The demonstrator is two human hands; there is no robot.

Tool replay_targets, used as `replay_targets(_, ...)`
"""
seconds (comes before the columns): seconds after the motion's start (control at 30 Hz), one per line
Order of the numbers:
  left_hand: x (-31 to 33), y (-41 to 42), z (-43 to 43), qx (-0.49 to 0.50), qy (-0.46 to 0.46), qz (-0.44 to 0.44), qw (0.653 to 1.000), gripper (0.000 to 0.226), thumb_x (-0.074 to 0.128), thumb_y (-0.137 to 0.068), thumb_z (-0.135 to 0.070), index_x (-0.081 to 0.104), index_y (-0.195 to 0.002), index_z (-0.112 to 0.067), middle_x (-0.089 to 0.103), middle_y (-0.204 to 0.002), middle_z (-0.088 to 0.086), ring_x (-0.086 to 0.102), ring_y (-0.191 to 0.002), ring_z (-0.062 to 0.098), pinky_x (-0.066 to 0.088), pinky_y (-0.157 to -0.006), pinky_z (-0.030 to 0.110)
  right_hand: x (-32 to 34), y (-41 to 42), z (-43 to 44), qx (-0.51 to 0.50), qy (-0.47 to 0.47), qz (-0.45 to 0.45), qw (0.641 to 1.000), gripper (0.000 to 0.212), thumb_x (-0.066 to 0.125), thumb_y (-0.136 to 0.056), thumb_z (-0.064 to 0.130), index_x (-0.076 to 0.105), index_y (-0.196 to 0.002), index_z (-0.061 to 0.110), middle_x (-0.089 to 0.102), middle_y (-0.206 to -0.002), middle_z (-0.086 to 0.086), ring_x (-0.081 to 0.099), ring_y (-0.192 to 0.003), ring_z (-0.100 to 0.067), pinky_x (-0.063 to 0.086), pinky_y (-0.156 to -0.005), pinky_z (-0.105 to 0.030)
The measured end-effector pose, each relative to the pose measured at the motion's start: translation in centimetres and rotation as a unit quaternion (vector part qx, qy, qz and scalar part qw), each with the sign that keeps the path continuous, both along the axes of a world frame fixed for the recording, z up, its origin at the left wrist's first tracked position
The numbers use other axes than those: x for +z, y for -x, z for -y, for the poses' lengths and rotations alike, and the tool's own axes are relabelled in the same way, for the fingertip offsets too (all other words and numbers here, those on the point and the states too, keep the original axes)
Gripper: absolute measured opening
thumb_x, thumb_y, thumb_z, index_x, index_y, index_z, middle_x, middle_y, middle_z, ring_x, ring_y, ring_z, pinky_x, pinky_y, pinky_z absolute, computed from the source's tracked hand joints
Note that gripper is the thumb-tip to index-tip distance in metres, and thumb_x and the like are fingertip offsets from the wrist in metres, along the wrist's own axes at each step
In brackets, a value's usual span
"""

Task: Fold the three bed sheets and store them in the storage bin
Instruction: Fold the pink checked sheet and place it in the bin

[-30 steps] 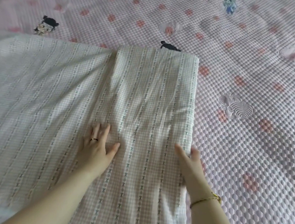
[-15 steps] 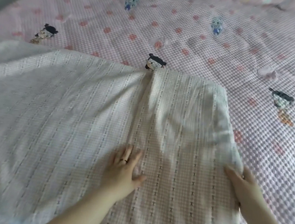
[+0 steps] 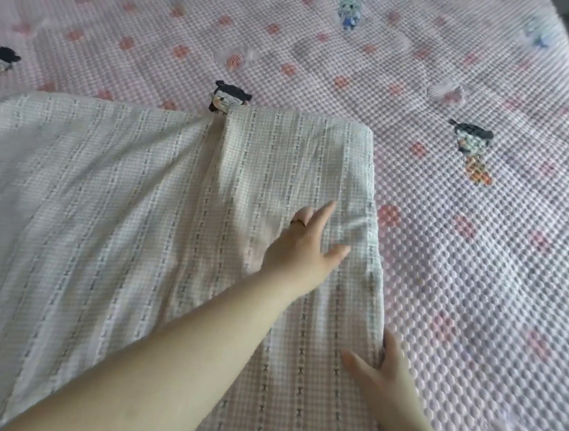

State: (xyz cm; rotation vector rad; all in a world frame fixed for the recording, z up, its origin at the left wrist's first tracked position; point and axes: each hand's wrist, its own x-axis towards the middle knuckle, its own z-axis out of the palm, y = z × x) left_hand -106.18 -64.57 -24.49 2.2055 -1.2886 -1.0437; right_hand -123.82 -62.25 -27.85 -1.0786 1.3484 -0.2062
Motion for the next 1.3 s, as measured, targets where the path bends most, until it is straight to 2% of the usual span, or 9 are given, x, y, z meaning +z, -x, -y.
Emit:
replay_targets(0.1, -1.1, 3.6, 5.1, -0.085, -0.161, -0.006, 0.983, 0.086, 0.041, -0.086, -0.062, -0.013, -0.145, -0.031, -0.005, -0.156, 0.008, 0.011, -0.142, 0.032, 0.025, -0.111, 0.043, 0.2, 0.9, -0.9, 0.044, 0.013, -0.019, 0.999, 0.036, 0.062, -0.083, 0.01, 0.047, -0.108, 0.031, 0.064, -0.093, 0.009, 0.066, -0.071, -0.003, 0.054, -0.064, -0.024)
replay_targets(0.2, -4.1, 6.4, 7.7, -0.107, -0.265, 0.117, 0.951, 0.103, 0.047, -0.081, -0.065, -0.021, -0.144, -0.02, 0.001, -0.154, 0.02, 0.014, -0.138, 0.041, 0.029, -0.106, 0.051, 0.1, 1.9, -2.3, 0.123, 0.054, -0.117, 0.984, 0.034, 0.061, -0.084, 0.027, 0.039, -0.11, 0.029, 0.059, -0.086, 0.014, 0.056, -0.07, 0.001, 0.045, -0.061, -0.019)
replay_targets(0.43, -4.4, 7.5, 7.5, -0.127, -0.273, 0.216, 0.929, 0.09, 0.038, -0.09, 0.002, -0.027, -0.139, -0.036, 0.002, -0.152, 0.023, 0.026, -0.133, 0.04, 0.041, -0.096, 0.046, 0.3, 1.6, -3.6, 0.189, 0.136, -0.127, 0.964, 0.059, 0.05, -0.089, 0.028, 0.018, -0.139, 0.028, 0.056, -0.106, 0.009, 0.059, -0.095, -0.016, 0.043, -0.072, -0.028)
replay_targets(0.53, -2.9, 5.6, 6.9, -0.112, -0.237, 0.119, 0.958, 0.092, 0.026, -0.085, 0.013, -0.018, -0.138, -0.047, -0.002, -0.156, 0.007, 0.044, -0.122, 0.032, 0.048, -0.083, 0.038, 0.6, 1.1, -3.6, 0.177, 0.143, -0.046, 0.973, 0.062, 0.051, -0.088, 0.02, 0.02, -0.139, 0.037, 0.052, -0.088, 0.019, 0.062, -0.086, -0.012, 0.051, -0.074, -0.029)
replay_targets(0.67, -2.6, 2.6, 4.2, -0.026, -0.094, -0.019, 0.995, 0.078, 0.028, -0.092, 0.003, -0.005, -0.143, -0.045, 0.016, -0.154, 0.007, 0.052, -0.072, 0.01, 0.04, -0.055, 0.023, 1.5, 0.2, -4.6, 0.153, 0.111, 0.003, 0.982, 0.04, 0.052, -0.086, 0.019, 0.033, -0.113, 0.041, 0.058, -0.068, 0.003, 0.049, -0.047, -0.004, 0.043, -0.053, -0.025)
replay_targets(0.83, 0.0, -2.8, -0.4, 0.096, 0.017, -0.163, 0.982, 0.07, 0.048, -0.092, -0.007, 0.008, -0.148, -0.022, 0.025, -0.151, 0.003, 0.036, -0.13, 0.02, 0.03, -0.096, 0.023, 3.5, -4.5, -7.4, 0.172, 0.118, 0.082, 0.974, 0.033, 0.056, -0.08, 0.018, 0.035, -0.095, 0.039, 0.055, -0.058, 0.016, 0.046, -0.048, -0.003, 0.037, -0.056, -0.02)
replay_targets(1.0, 3.6, -9.7, -4.4, 0.135, 0.123, -0.15, 0.972, 0.065, 0.045, -0.09, 0.004, 0.021, -0.145, -0.02, 0.041, -0.13, -0.004, 0.048, -0.099, 0.006, 0.038, -0.069, 0.002, 6.2, -10.9, -10.8, 0.203, 0.167, 0.149, 0.953, 0.031, 0.049, -0.069, 0.032, 0.035, -0.094, 0.044, 0.048, -0.054, 0.015, 0.043, -0.049, -0.005, 0.037, -0.056, -0.021)
replay_targets(1.2, 6.0, -20.1, -12.4, 0.21, 0.237, -0.181, 0.931, 0.062, 0.053, -0.086, -0.001, 0.03, -0.134, -0.034, 0.053, -0.109, -0.017, 0.052, -0.092, -0.005, 0.041, -0.082, 0.013, 8.3, -20.0, -16.1, 0.258, 0.196, 0.17, 0.931, 0.041, 0.05, -0.073, 0.03, 0.031, -0.094, 0.059, 0.051, -0.059, 0.023, 0.047, -0.054, -0.001, 0.035, -0.057, -0.01)
replay_targets(1.3, 5.7, -26.1, -17.4, 0.258, 0.246, -0.175, 0.918, 0.062, 0.046, -0.09, 0.003, 0.029, -0.137, -0.034, 0.052, -0.112, -0.018, 0.053, -0.097, 0.0, 0.039, -0.083, 0.016, 8.1, -25.6, -19.0, 0.315, 0.199, 0.138, 0.918, 0.044, 0.052, -0.078, 0.032, 0.025, -0.097, 0.062, 0.06, -0.084, 0.02, 0.054, -0.074, 0.0, 0.035, -0.063, -0.005)
